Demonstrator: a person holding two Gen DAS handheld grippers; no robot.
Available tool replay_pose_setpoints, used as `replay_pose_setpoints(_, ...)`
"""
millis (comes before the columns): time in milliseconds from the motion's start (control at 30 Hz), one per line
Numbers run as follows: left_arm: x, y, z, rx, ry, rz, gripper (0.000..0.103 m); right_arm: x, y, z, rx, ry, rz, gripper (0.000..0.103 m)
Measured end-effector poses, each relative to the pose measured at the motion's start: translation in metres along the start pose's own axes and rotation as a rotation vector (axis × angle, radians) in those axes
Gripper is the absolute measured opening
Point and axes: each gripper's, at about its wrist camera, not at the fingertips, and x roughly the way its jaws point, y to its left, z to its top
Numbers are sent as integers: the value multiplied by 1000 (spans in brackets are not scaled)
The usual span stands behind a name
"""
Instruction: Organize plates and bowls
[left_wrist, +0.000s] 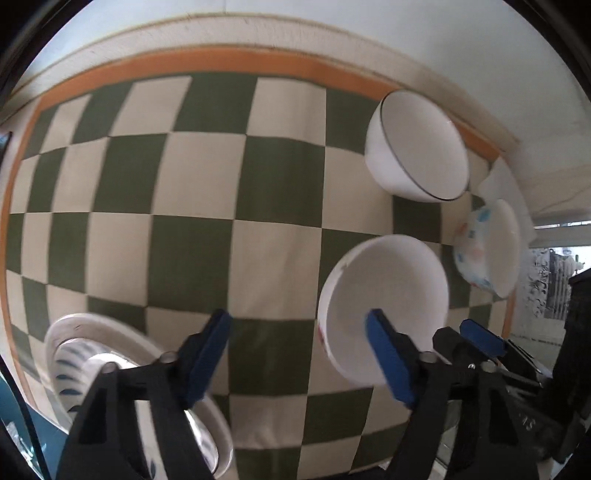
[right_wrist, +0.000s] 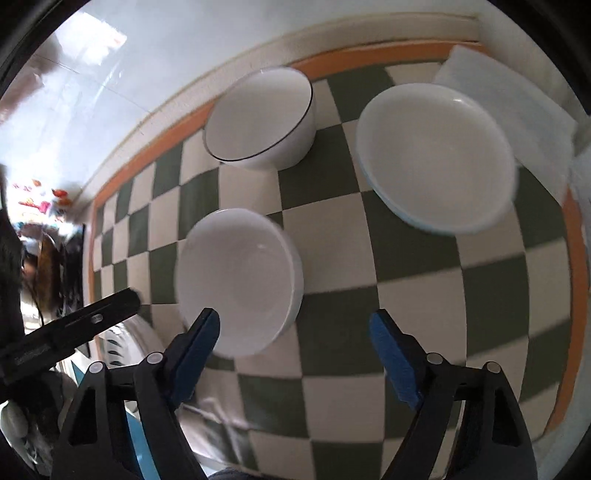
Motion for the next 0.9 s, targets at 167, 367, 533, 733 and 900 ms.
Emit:
replay_pose_setpoints(167, 23, -7, 7, 11, 42, 11, 39, 24, 0, 20, -44, 46, -9, 69)
replay_pose_setpoints(367, 32, -12, 5, 20, 50, -6, 18, 42, 2, 31, -80, 82, -20, 22)
replay_pose_setpoints(533, 25, -18, 1, 38, 40, -9, 17, 46, 9, 33, -90, 79, -4, 9)
replay_pose_setpoints(733, 15, -22, -10, 40, 44, -16, 17, 39, 16, 27, -93, 99, -6, 9)
replay_pose_setpoints(900, 4, -28, -14, 70, 45, -23, 17, 24, 13, 15, -76, 108, 4, 9)
